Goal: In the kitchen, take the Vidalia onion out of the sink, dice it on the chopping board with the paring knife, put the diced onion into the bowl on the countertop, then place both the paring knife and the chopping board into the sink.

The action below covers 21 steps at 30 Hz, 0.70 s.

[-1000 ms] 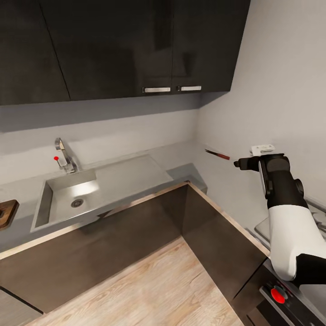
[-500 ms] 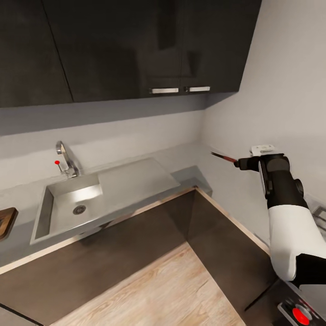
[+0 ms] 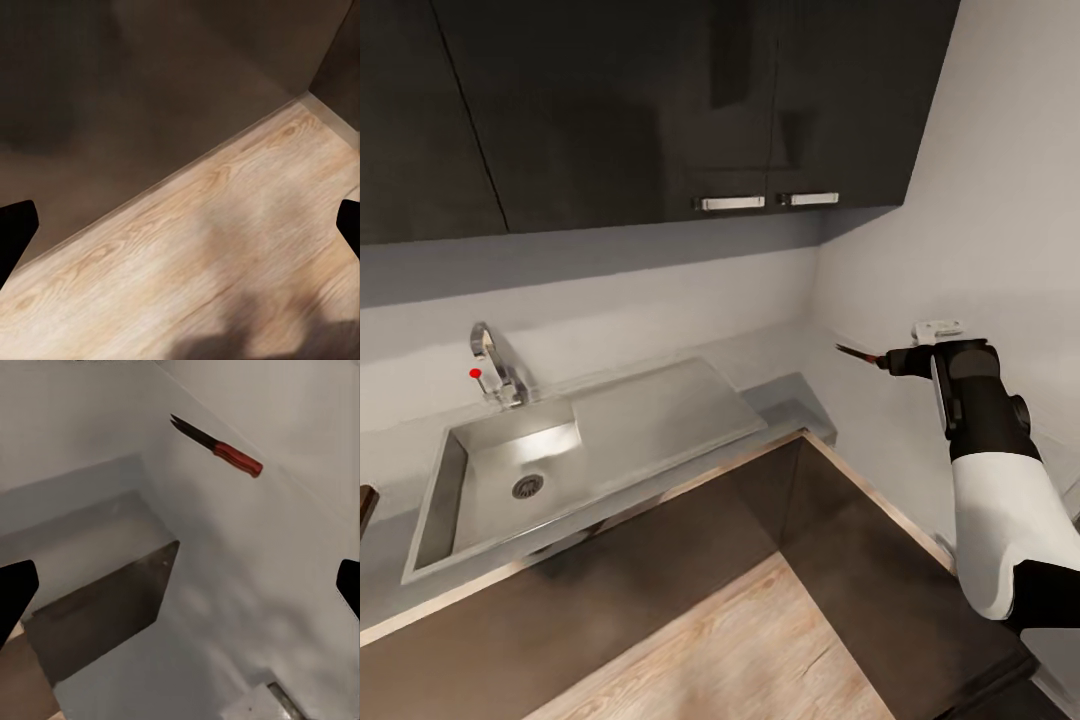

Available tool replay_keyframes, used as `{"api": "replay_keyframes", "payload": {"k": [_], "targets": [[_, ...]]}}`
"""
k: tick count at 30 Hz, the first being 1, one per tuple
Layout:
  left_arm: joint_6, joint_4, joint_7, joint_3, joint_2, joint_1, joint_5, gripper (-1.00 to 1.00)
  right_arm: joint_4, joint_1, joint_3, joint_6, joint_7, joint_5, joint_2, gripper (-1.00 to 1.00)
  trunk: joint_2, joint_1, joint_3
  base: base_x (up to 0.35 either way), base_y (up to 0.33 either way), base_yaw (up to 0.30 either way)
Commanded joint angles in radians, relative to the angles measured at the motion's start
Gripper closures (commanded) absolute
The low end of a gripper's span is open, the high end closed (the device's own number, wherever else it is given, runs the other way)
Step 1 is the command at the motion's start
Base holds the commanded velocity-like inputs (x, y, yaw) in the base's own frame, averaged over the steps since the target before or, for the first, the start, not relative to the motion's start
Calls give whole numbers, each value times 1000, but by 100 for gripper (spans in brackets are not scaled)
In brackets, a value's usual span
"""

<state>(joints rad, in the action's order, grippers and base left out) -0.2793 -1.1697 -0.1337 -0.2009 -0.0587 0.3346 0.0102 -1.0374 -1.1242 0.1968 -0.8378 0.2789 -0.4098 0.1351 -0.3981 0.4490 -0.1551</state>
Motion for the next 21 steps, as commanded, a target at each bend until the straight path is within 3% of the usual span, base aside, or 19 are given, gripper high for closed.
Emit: {"api": "replay_keyframes", "payload": {"k": [1, 9, 16, 21], "targets": [[-1, 0, -8, -4, -1, 0, 1, -100, -1, -1, 1, -3, 9, -11, 0, -100, -2, 1, -2, 180, -142, 0], [30, 15, -13, -14, 15, 0, 2, -100, -1, -1, 1, -4, 9, -11, 0, -100, -2, 1, -2, 144, -113, 0], [220, 43, -16, -14, 19, 0, 2, -100, -1, -1, 1, -4, 9, -11, 0, -100, -2, 1, -2, 14, -7, 0], [274, 46, -16, -13, 19, 0, 2, -100, -1, -1, 1, -4, 9, -11, 0, -100, -2, 1, -2, 1, 0, 0]]}}
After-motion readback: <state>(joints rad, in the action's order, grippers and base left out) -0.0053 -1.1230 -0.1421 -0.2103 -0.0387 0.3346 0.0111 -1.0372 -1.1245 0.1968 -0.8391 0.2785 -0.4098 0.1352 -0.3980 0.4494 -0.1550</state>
